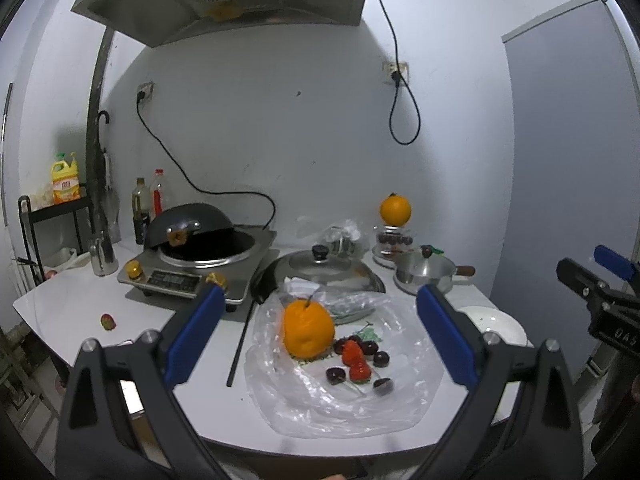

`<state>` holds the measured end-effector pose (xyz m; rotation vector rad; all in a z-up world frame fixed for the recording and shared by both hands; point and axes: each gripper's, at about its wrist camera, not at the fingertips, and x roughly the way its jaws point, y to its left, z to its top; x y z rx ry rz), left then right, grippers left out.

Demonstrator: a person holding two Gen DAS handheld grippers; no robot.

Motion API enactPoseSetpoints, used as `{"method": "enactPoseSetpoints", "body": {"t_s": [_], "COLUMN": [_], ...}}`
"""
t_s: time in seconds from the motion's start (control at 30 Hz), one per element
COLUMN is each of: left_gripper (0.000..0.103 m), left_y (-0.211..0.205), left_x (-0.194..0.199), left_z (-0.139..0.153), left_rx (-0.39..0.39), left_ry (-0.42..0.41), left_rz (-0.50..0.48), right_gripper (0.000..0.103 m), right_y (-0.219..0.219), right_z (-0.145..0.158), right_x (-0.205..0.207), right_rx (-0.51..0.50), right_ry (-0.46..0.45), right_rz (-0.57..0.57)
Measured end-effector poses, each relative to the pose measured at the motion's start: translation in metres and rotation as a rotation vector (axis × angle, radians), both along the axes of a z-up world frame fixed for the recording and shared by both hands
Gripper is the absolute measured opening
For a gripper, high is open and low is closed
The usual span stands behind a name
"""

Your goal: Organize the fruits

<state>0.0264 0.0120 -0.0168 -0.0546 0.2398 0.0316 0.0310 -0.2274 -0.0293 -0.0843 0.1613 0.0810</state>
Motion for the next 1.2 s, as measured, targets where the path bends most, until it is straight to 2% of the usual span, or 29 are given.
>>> {"method": "enactPoseSetpoints", "body": {"t_s": [0.4,0.8,1.2], "left_gripper": [0.098,0.098,0.098], "left_y": [0.021,0.053,0.084], "left_x": [0.035,0.077,0.12], "left_z": [-0.023,-0.058,-0.083], "left_rx": [-0.012,-0.035,-0.054], "left_ry": [0.069,0.182,0.26], "left_rz": [0.023,0.046,0.061], "right_gripper": [0.094,0.094,0.094], "right_y": [0.016,0.06,0.101], "right_z": [-0.019,-0.042,-0.065], "right_x": [0.041,0.091,0.144], "right_rx": [-0.017,-0.052,-0.078], "right_ry": [0.072,0.174,0.272], "right_rz": [0.03,0.112,0.186]}}
